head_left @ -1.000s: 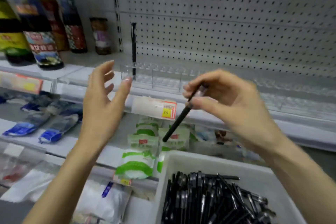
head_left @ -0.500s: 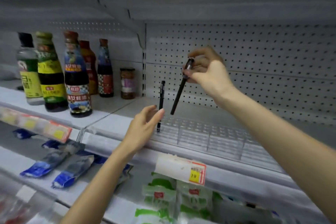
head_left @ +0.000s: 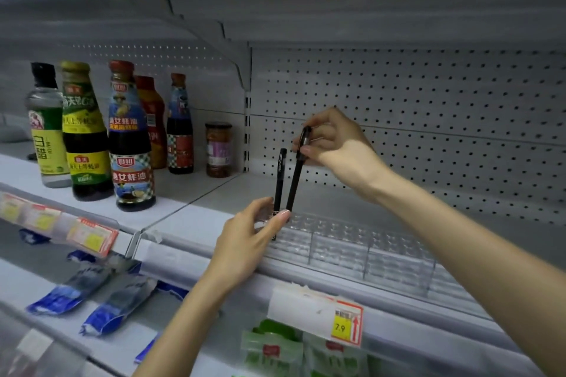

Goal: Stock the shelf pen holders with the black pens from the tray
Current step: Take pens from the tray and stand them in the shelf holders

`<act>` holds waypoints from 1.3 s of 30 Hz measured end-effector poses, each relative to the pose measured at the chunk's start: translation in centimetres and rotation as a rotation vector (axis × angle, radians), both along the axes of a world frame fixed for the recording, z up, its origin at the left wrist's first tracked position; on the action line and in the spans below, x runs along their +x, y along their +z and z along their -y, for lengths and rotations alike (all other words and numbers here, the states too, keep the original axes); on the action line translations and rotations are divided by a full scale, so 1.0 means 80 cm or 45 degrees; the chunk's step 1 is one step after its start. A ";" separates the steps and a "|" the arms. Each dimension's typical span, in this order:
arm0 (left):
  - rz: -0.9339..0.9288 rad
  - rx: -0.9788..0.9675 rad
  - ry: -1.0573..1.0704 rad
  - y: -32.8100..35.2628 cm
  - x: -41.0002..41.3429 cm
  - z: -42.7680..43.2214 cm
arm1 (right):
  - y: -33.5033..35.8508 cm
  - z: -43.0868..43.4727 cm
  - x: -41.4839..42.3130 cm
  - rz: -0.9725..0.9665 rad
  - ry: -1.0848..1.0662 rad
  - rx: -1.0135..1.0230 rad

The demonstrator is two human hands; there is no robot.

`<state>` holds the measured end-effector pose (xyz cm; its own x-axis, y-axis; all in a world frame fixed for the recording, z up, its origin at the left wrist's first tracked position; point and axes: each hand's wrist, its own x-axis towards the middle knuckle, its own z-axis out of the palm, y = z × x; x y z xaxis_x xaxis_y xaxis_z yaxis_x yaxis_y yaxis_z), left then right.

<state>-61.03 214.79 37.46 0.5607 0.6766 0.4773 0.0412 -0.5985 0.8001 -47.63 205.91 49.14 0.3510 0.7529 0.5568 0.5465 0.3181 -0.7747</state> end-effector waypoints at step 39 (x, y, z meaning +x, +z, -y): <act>0.324 -0.177 0.023 -0.114 -0.122 0.196 | -0.166 0.240 -0.095 0.254 0.141 -0.558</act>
<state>-70.79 199.10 28.33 0.4216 0.7542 0.5034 -0.1618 -0.4836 0.8602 -55.24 186.67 35.87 0.1743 0.9580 0.2278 0.6793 0.0505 -0.7321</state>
